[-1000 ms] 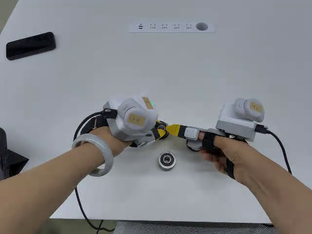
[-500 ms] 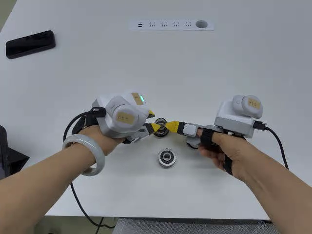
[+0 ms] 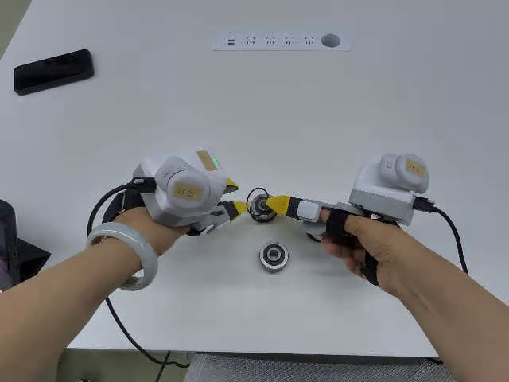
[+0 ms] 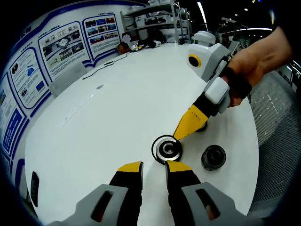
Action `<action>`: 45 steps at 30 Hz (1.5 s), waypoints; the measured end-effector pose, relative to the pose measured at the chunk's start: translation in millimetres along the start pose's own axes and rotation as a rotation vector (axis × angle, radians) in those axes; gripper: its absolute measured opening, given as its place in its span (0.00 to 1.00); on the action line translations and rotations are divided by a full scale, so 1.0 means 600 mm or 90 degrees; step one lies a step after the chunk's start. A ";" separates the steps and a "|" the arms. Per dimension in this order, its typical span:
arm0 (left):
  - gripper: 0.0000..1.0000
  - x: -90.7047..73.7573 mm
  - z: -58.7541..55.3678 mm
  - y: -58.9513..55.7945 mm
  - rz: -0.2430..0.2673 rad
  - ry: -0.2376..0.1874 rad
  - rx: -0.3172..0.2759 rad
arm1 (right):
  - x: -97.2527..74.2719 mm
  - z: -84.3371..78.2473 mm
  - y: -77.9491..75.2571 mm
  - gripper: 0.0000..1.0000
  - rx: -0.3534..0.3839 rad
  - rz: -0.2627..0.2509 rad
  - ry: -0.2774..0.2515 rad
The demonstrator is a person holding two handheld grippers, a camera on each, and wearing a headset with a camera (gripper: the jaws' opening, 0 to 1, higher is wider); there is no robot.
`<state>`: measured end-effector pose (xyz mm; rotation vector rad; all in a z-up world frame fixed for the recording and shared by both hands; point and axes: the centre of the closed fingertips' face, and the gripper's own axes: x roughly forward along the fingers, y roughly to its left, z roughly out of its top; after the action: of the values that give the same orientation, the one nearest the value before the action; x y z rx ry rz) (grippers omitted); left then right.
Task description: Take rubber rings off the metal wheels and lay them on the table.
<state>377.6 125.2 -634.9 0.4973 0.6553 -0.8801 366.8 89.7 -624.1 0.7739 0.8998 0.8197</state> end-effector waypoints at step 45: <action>0.57 -0.013 -0.004 -0.012 0.002 -0.044 -0.041 | -0.138 -0.006 -0.092 0.02 0.091 -0.079 -0.073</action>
<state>367.3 126.7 -632.1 0.4089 0.6181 -0.8667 347.4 -6.1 -642.8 0.8718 0.9022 0.6004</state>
